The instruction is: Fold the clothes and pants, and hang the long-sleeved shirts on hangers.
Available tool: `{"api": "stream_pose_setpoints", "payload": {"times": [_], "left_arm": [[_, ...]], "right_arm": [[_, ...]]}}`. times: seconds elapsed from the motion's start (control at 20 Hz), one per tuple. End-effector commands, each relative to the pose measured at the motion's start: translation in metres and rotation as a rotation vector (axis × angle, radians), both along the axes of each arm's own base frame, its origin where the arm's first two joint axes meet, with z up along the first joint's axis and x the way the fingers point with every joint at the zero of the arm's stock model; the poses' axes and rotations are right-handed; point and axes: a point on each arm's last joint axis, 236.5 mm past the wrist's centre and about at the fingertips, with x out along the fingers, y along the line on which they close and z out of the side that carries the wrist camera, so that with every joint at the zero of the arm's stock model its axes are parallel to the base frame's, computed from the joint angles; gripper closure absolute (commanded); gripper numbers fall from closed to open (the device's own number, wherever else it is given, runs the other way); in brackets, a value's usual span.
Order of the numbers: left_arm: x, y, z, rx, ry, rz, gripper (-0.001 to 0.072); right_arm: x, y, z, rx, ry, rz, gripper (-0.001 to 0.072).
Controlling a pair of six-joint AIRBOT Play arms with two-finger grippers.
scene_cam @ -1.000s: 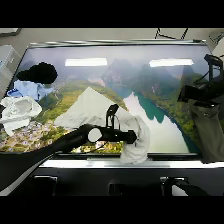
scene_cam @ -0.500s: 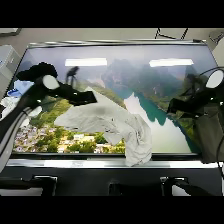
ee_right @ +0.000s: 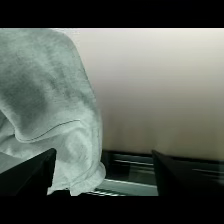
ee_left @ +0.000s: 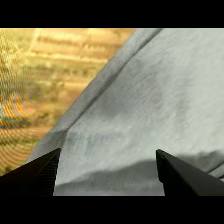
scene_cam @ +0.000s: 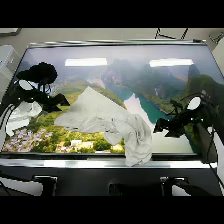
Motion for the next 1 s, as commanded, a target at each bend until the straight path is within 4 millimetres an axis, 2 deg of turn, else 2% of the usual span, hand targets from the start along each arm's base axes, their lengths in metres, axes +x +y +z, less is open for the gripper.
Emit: {"api": "stream_pose_setpoints", "payload": {"times": [0.0, 0.2, 0.4, 0.45, 0.5, 0.6, 0.65, 0.7, 0.8, 0.85, 0.9, 0.95], "left_arm": [[-0.001, -0.007, -0.034, 0.005, 0.041, -0.019, -0.0003], [0.019, -0.023, -0.042, 0.029, -0.037, -0.024, -0.0002], [0.021, -0.034, -0.042, 0.034, -0.057, -0.04, 0.0002], [0.021, -0.038, -0.043, 0.034, -0.056, -0.045, 0.0059], [0.02, -0.043, -0.043, 0.033, -0.055, -0.057, 0.0213], [0.017, -0.05, -0.043, 0.032, -0.053, -0.072, 0.0391], [0.014, -0.052, -0.043, 0.03, -0.043, -0.081, 0.0505], [0.011, -0.052, -0.043, 0.028, -0.031, -0.089, 0.0582], [0.004, -0.053, -0.041, 0.027, -0.031, -0.15, 0.0678], [0.004, -0.053, -0.039, 0.027, -0.035, -0.159, 0.0679], [0.005, -0.053, -0.035, 0.028, -0.046, -0.159, 0.0679], [0.008, -0.053, -0.029, 0.03, -0.065, -0.155, 0.068]], "right_arm": [[-0.01, 0.008, -0.016, 0.032, 0.012, -0.001, 0.0028], [-0.011, 0.009, -0.017, 0.041, 0.007, 0.02, 0.0028], [-0.005, 0.019, -0.015, 0.081, -0.01, -0.002, 0.0028], [-0.004, 0.025, -0.017, 0.109, -0.01, -0.01, 0.0028], [-0.006, 0.032, -0.02, 0.143, 0.007, -0.017, 0.0027], [-0.013, 0.04, -0.032, 0.179, 0.065, -0.032, 0.0027], [-0.017, 0.042, -0.038, 0.192, 0.091, -0.036, 0.0027], [-0.018, 0.044, -0.042, 0.202, 0.11, -0.045, 0.0027], [-0.017, 0.051, -0.047, 0.235, 0.133, -0.066, 0.0029], [-0.014, 0.057, -0.048, 0.259, 0.135, -0.087, 0.004], [-0.008, 0.064, -0.047, 0.291, 0.125, -0.107, 0.0128], [-0.002, 0.069, -0.045, 0.313, 0.106, -0.123, 0.0297]]}}
